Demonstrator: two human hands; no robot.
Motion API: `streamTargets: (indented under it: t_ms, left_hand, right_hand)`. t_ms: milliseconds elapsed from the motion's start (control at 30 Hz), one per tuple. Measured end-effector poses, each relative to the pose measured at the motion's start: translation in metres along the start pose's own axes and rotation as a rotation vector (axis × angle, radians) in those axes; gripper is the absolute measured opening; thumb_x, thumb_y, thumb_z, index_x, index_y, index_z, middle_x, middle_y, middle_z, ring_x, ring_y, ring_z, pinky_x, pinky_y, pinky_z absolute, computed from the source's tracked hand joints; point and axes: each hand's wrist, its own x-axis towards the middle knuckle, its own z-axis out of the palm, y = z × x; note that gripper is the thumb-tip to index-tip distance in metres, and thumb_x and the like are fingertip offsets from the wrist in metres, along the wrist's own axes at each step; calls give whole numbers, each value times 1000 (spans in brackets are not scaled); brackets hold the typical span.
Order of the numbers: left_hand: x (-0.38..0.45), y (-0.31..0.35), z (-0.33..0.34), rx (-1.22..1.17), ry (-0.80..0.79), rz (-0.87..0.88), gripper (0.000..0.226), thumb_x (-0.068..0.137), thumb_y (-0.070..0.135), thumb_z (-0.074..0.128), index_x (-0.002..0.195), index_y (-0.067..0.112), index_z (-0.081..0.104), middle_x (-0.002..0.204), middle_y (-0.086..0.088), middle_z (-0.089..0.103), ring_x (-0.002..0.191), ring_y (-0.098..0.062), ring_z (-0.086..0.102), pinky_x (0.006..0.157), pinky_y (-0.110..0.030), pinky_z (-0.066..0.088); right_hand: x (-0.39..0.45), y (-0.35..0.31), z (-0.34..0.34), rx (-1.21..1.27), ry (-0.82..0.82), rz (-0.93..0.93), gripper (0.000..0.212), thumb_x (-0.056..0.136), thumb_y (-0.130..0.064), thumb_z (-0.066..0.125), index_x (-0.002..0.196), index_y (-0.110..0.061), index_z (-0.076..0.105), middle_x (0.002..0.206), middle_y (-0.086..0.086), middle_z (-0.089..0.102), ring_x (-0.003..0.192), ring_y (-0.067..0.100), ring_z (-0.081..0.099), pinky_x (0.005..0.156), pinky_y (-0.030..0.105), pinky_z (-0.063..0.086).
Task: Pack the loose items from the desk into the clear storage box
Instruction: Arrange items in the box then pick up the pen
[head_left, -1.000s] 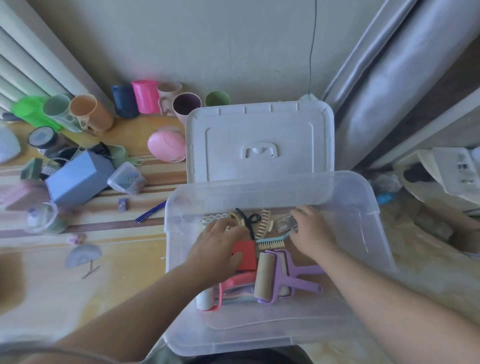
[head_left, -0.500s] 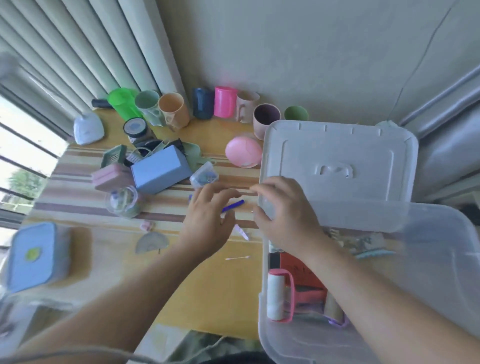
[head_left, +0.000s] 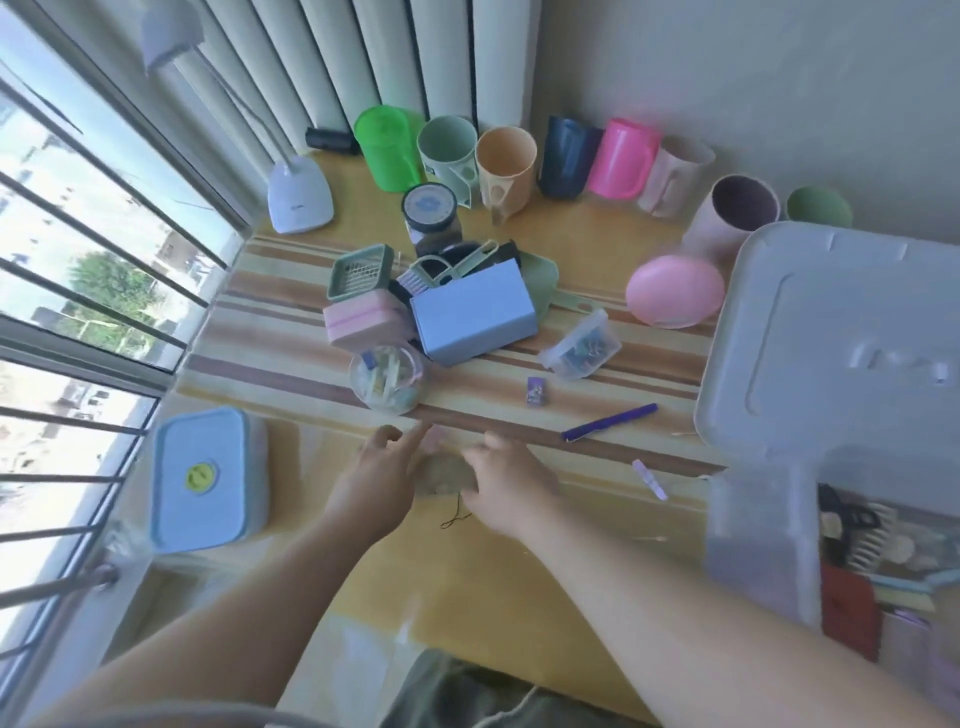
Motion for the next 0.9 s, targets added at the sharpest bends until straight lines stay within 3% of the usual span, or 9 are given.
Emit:
streamTargets:
  t_ms: [67, 167, 300, 367, 433, 500, 667, 800, 900]
  left_hand:
    - [13, -5, 4, 163, 46, 109, 80, 83, 9, 68, 152, 36, 39, 123, -9, 55, 101, -37, 59, 86, -43, 54]
    - [25, -5, 5, 220, -9, 100, 65, 89, 19, 64, 144, 44, 37, 120, -6, 42, 96, -32, 55, 78, -44, 56]
    - [30, -8, 6, 227, -34, 86, 20, 92, 16, 64, 109, 25, 58, 117, -5, 41, 96, -29, 55, 79, -44, 55]
    - [30, -11, 8, 245, -40, 102, 15, 94, 17, 63, 107, 21, 59, 115, -6, 47, 97, -31, 58, 83, -41, 53]
    - [31, -7, 4, 192, -36, 132, 16, 97, 23, 60, 113, 20, 60, 117, -7, 53, 98, -33, 61, 82, -39, 50]
    - [33, 5, -4, 103, -29, 172, 24, 97, 28, 58, 120, 23, 59, 122, -6, 56, 101, -31, 62, 82, -39, 50]
    - [58, 59, -13, 158, -82, 251, 44, 97, 36, 51, 140, 37, 41, 125, -3, 53, 110, -31, 60, 82, -43, 54]
    - [90, 113, -7, 276, -112, 325, 57, 97, 37, 53, 147, 45, 26, 128, -5, 51, 112, -33, 57, 78, -45, 54]
    - [108, 144, 3, 303, -167, 298, 52, 97, 30, 56, 142, 40, 33, 126, -8, 49, 108, -33, 56, 75, -45, 54]
  right_hand:
    - [14, -14, 13, -18, -17, 28, 48, 98, -42, 64, 141, -28, 52, 142, 2, 44, 134, 30, 40, 100, 50, 50]
    - [26, -27, 26, -75, 37, 55, 58, 96, -44, 70, 146, -30, 44, 140, 4, 41, 130, 31, 40, 100, 46, 50]
    - [31, -30, 29, -153, 53, 65, 53, 93, -39, 75, 136, -20, 50, 138, 6, 41, 124, 31, 42, 92, 43, 49]
    - [29, -28, 24, -147, 62, 47, 44, 93, -34, 76, 126, -18, 52, 131, 7, 49, 120, 32, 48, 87, 43, 50]
    - [22, -18, 18, -88, 84, 49, 27, 97, -22, 71, 113, -18, 50, 115, 7, 61, 109, 33, 59, 76, 42, 50]
    - [12, -5, 11, 3, 104, 89, 23, 99, -19, 66, 118, -18, 53, 104, 6, 66, 97, 31, 64, 71, 41, 52]
    - [-6, 21, 9, 93, 174, 93, 32, 100, -28, 63, 132, -26, 58, 124, 0, 63, 116, 25, 59, 88, 41, 55]
    - [-20, 48, 12, 271, 301, 269, 36, 95, -30, 64, 130, -37, 57, 130, -9, 53, 122, 17, 52, 90, 40, 55]
    - [-43, 83, 4, 190, 434, 455, 39, 93, -25, 68, 131, -31, 61, 127, -6, 51, 120, 22, 48, 88, 39, 52]
